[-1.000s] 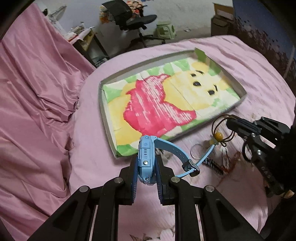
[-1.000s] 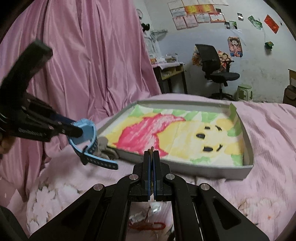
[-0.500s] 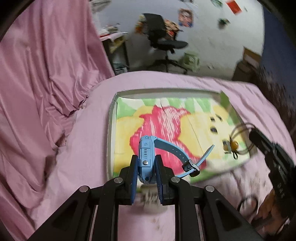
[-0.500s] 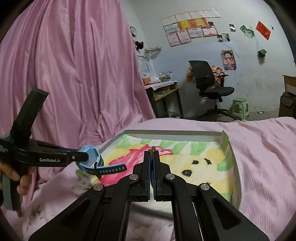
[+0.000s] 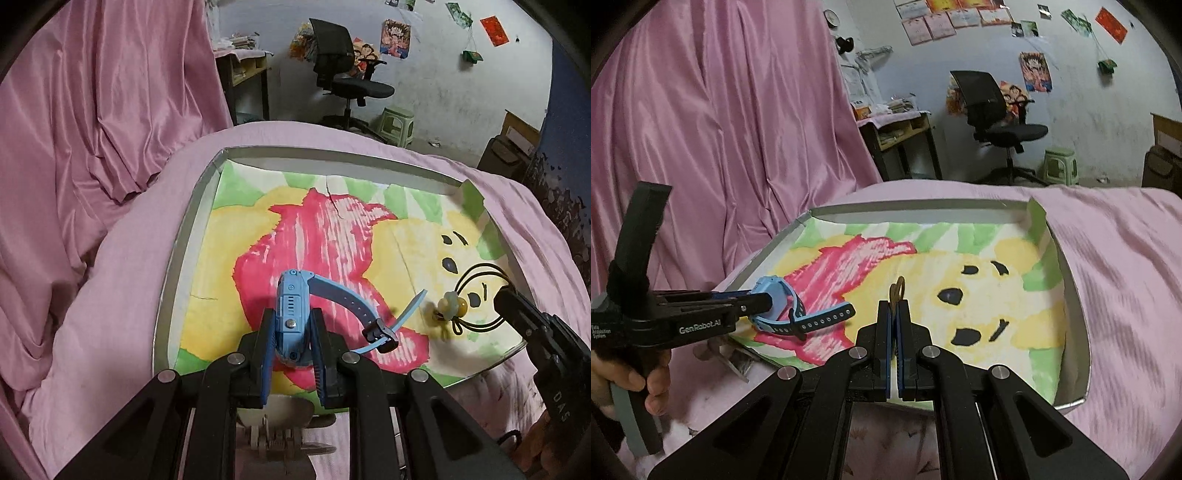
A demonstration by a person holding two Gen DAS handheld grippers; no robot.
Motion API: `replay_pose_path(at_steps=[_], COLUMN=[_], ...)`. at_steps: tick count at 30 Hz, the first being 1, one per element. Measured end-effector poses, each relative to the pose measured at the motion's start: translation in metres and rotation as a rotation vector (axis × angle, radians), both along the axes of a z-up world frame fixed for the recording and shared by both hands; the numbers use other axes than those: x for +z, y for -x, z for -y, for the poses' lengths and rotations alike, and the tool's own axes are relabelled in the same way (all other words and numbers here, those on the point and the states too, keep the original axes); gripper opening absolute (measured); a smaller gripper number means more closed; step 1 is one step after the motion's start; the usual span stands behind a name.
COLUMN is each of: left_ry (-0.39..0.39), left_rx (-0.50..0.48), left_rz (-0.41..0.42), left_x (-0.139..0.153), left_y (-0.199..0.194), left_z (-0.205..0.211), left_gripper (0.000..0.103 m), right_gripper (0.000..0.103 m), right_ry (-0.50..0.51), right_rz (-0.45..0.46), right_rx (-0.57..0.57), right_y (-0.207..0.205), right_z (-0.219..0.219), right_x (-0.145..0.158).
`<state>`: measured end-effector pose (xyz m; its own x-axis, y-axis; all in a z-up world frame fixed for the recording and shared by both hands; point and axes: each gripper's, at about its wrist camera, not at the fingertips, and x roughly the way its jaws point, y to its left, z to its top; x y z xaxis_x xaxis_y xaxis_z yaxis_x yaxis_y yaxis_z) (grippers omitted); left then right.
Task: Organize jewelry
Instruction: 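Open both tools to drop the watch and hair tie into the tray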
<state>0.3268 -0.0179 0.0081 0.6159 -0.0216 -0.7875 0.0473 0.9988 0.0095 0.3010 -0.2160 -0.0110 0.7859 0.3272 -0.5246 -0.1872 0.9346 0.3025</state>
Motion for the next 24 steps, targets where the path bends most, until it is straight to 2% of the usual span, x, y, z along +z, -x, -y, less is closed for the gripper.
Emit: replay_pose_path(at_steps=[4, 5, 6, 7, 9, 13, 14, 16, 18, 20, 22, 24], left_ry=[0.021, 0.021, 0.022, 0.023, 0.029, 0.069, 0.079, 0.104, 0.122, 0.132, 0.137, 0.147], left_rx=[-0.011, -0.017, -0.021, -0.023, -0.021, -0.031, -0.031, -0.028, -0.028, -0.033, -0.032, -0.028], left_rz=[0.034, 0.052, 0.066, 0.086, 0.137, 0.201, 0.215, 0.264, 0.309, 0.345, 0.376, 0.398], left_x=[0.007, 0.009, 0.011, 0.014, 0.019, 0.029, 0.03, 0.035, 0.039, 0.042, 0.045, 0.046], left_y=[0.009, 0.013, 0.016, 0.02, 0.03, 0.05, 0.054, 0.068, 0.081, 0.094, 0.107, 0.12], left_z=[-0.002, -0.001, -0.001, -0.001, -0.001, -0.001, -0.001, -0.003, -0.005, -0.005, -0.006, -0.007], left_gripper=[0.019, 0.022, 0.031, 0.045, 0.053, 0.055, 0.057, 0.07, 0.076, 0.078, 0.088, 0.093], right_gripper=[0.009, 0.016, 0.025, 0.027, 0.028, 0.028, 0.031, 0.041, 0.051, 0.057, 0.066, 0.076], right_ry=[-0.001, -0.003, -0.004, -0.007, -0.007, 0.01, 0.015, 0.025, 0.03, 0.034, 0.037, 0.048], right_rz=[-0.017, -0.017, -0.015, -0.007, 0.003, 0.062, 0.078, 0.132, 0.175, 0.217, 0.253, 0.283], right_rx=[-0.011, -0.014, -0.018, -0.022, -0.026, -0.041, -0.046, -0.061, -0.074, -0.089, -0.101, -0.114], right_y=[0.004, 0.006, 0.008, 0.011, 0.016, 0.034, 0.038, 0.053, 0.066, 0.082, 0.098, 0.112], right_z=[0.003, 0.005, 0.007, 0.008, 0.01, 0.011, 0.011, 0.012, 0.014, 0.017, 0.02, 0.023], right_x=[-0.004, -0.004, -0.004, -0.003, -0.001, 0.01, 0.013, 0.021, 0.029, 0.037, 0.043, 0.047])
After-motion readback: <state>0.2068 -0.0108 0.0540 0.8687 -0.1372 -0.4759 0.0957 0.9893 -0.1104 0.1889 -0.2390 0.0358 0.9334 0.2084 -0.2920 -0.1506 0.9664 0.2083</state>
